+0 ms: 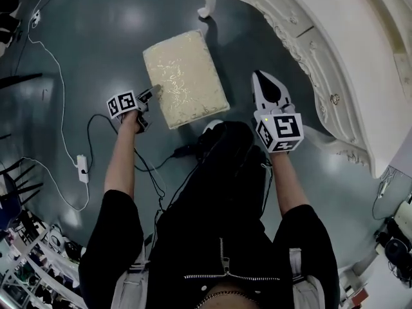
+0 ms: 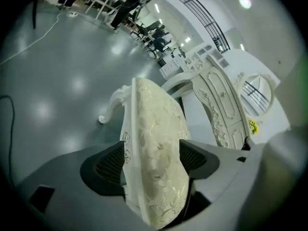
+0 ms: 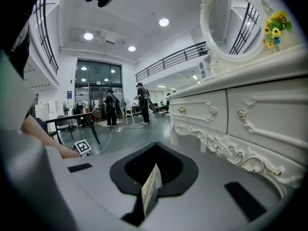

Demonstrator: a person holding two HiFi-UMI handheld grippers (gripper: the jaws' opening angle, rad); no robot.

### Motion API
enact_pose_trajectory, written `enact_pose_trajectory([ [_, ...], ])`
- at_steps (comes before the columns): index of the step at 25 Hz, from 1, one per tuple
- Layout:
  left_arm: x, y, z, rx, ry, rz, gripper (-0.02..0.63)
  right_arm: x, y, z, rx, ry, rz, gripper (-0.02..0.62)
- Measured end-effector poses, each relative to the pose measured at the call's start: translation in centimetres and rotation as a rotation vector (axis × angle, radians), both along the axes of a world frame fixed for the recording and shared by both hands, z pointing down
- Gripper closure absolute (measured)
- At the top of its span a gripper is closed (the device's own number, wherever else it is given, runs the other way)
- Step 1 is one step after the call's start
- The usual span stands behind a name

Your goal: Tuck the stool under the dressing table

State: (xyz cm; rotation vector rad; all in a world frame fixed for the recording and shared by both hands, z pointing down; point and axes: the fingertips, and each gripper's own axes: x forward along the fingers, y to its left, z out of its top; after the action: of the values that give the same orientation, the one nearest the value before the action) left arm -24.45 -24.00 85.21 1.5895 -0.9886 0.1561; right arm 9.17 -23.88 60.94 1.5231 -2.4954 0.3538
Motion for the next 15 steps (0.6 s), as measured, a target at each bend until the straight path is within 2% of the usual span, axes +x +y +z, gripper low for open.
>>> enact_pose_trajectory([
  [4, 1.7, 0.4, 1.8, -0.028, 0.151, -0.031, 0.267, 0.3, 0.2, 1.3, -0.018, 0.011, -0.001, 0.591],
  [9, 2.1, 0.1, 2.3, -0.021, 0.119, -0.056, 0.28, 1.1, 0.3, 2.4, -0.023, -0.001, 0.012, 0.591],
  [15, 4.3, 0.2, 2.2, -0.028, 0.171, -0.087, 0.298, 1.5, 0.4, 3.7, -0.04, -0.025, 0.023, 0.591],
])
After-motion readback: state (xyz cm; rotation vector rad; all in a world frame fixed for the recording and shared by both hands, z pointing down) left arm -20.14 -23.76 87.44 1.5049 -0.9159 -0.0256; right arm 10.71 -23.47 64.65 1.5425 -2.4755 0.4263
